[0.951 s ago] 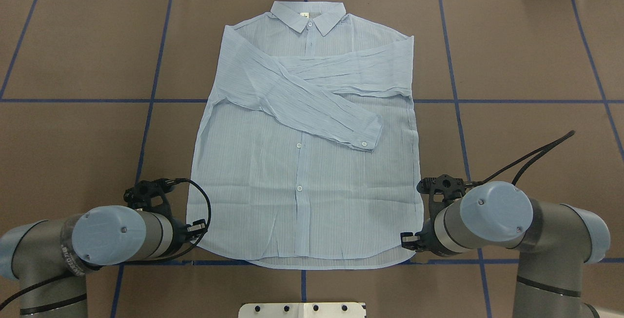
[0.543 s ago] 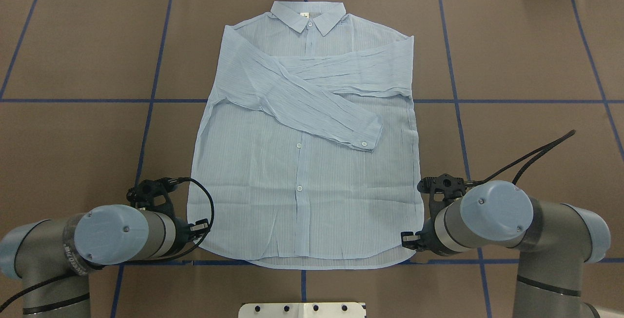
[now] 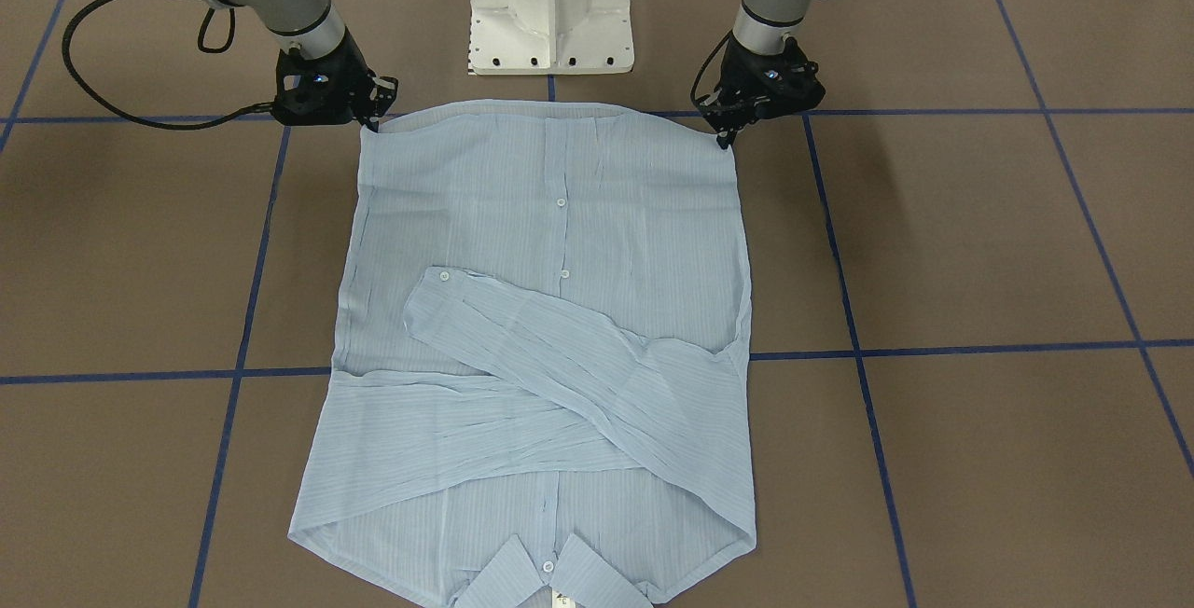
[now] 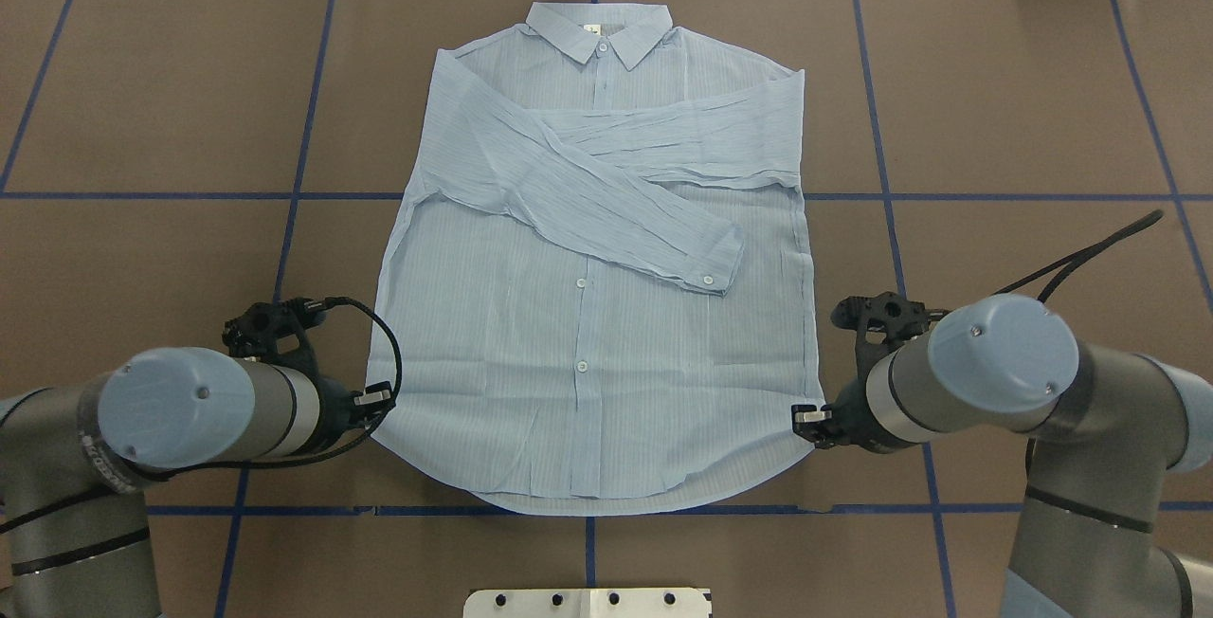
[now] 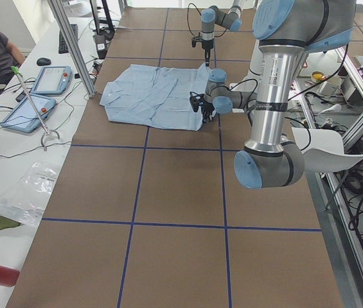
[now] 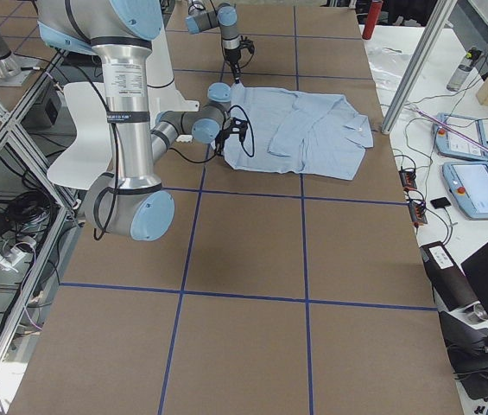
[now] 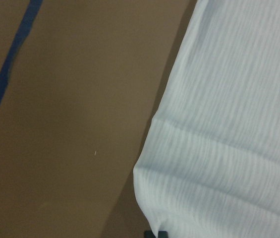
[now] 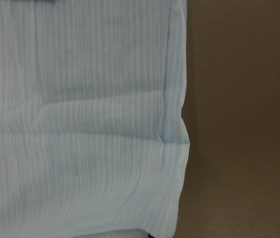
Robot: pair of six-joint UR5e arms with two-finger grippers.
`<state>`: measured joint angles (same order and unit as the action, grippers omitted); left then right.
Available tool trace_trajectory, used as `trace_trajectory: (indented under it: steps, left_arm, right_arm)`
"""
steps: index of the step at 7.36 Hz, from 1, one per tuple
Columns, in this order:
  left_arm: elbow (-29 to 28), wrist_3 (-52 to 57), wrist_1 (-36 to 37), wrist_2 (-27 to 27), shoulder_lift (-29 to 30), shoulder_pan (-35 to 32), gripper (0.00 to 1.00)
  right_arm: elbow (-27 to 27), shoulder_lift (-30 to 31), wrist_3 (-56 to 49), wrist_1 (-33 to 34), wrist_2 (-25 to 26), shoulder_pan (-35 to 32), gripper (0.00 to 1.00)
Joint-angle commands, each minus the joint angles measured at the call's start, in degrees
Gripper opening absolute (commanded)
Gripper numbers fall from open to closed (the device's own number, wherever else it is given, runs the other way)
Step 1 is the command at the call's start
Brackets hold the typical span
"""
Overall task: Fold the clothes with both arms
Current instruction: 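Lift the hem with both grippers and fold it toward the collar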
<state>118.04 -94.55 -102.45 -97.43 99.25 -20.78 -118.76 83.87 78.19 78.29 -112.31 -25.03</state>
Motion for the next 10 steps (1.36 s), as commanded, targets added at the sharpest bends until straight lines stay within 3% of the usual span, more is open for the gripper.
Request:
trace_trajectory:
  steps: [1,4,8,10]
  left_arm:
    - [0.8,5.6,0.3,-4.1,0.2,-6.2,0.0]
    - [0.5,8.7,0.3,-9.3,3.3,-11.4,0.0]
    - [-0.2,9.9,0.4,-9.3,4.5,-13.6,0.0]
    - [-7.5,13.7,0.3,-9.4,11.5,-19.4,0.0]
  right_arm:
    - [0.0,-0.8,-0.4,-0.2,-6.7,-7.1,0.0]
    - [0.5,-4.2,-0.4,0.2,-10.0,-10.5,0.0]
    - [0.7,-4.8,-0.4,-0.3,-11.4,-14.0,0.0]
    - [6.0,-9.7,-0.4,-0.2,-13.9,-20.4,0.0]
